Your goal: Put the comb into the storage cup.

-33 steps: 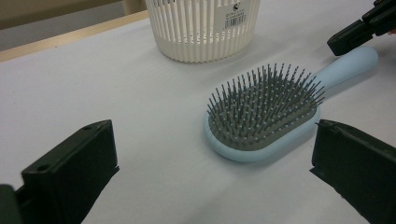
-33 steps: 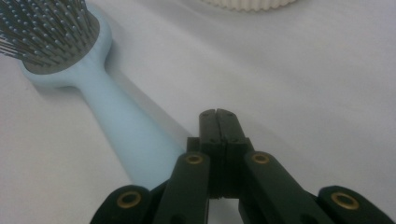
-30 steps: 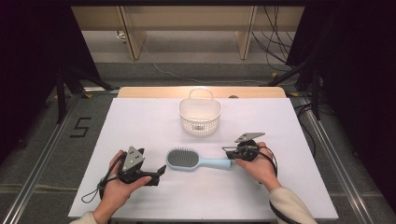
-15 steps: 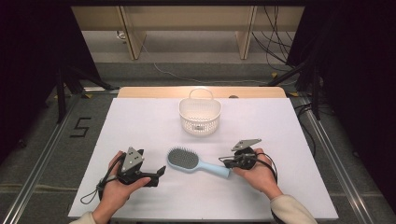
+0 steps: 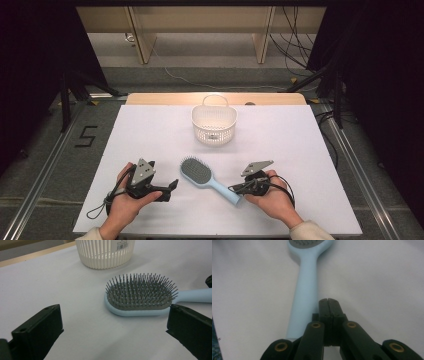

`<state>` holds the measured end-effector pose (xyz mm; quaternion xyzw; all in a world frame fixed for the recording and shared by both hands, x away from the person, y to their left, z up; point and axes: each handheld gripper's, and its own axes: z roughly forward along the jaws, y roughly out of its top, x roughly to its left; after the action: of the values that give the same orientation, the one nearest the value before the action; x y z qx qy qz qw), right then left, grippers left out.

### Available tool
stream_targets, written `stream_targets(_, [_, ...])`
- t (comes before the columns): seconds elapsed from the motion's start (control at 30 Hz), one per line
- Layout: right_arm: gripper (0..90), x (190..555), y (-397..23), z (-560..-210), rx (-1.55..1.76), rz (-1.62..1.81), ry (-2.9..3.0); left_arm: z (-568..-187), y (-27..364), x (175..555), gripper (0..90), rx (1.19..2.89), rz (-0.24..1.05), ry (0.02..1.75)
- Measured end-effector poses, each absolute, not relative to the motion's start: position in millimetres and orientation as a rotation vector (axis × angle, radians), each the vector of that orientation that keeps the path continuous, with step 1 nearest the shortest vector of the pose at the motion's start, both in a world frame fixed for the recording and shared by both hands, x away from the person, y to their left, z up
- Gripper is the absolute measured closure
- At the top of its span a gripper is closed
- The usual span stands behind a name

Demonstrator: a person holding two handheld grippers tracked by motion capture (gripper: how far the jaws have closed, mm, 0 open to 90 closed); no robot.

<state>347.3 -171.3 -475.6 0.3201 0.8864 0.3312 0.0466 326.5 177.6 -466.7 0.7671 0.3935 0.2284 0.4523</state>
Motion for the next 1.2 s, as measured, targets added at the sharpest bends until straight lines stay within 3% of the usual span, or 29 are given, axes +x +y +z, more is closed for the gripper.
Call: stream_targets(1.2, [90.0,296,-115,-480,0.753,1.106,2.894,-466,177,316,0.0,1.929,0.537,0.967])
